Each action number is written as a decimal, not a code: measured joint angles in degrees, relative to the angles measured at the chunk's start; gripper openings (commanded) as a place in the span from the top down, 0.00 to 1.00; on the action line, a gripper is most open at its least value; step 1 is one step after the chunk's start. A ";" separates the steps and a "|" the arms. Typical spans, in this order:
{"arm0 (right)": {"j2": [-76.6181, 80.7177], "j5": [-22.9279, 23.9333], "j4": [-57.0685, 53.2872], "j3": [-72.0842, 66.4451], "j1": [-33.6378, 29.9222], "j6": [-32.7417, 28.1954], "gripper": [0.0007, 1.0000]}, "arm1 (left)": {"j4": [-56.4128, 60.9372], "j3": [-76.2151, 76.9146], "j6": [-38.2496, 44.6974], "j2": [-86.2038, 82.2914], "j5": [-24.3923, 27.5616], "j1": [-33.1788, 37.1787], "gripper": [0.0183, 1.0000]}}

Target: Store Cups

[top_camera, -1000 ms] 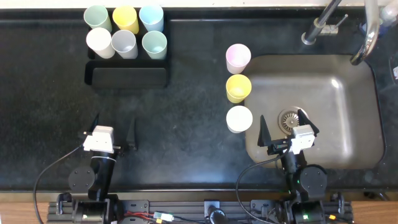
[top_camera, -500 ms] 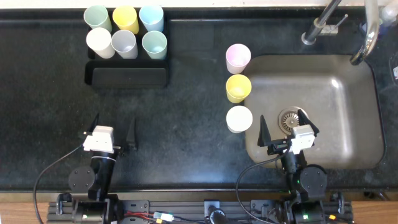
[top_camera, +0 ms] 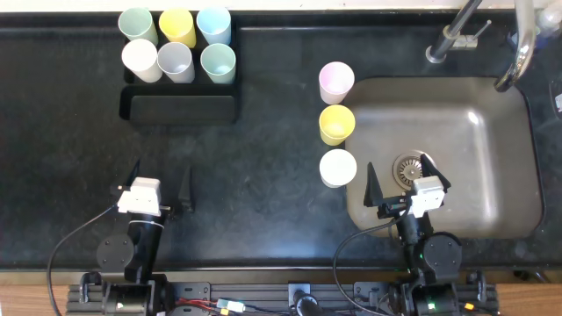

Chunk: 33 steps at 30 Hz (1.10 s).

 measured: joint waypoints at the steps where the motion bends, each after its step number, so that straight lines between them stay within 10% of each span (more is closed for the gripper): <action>1: 0.00 0.00 0.02 0.00 0.00 -0.02 0.01 | 0.00 0.00 0.00 0.00 0.00 0.00 0.00; 21: 0.00 0.00 -0.02 0.00 0.04 -0.02 0.00 | 10.82 15.02 -13.03 26.23 2.69 0.07 0.00; 27: 0.00 0.00 -0.04 0.00 0.04 0.00 0.00 | -10.32 49.51 -16.74 54.47 6.93 -4.81 0.00; 33: 0.00 0.00 -0.07 0.00 0.04 0.00 0.00 | -32.68 84.76 -21.00 78.16 0.44 -18.12 0.00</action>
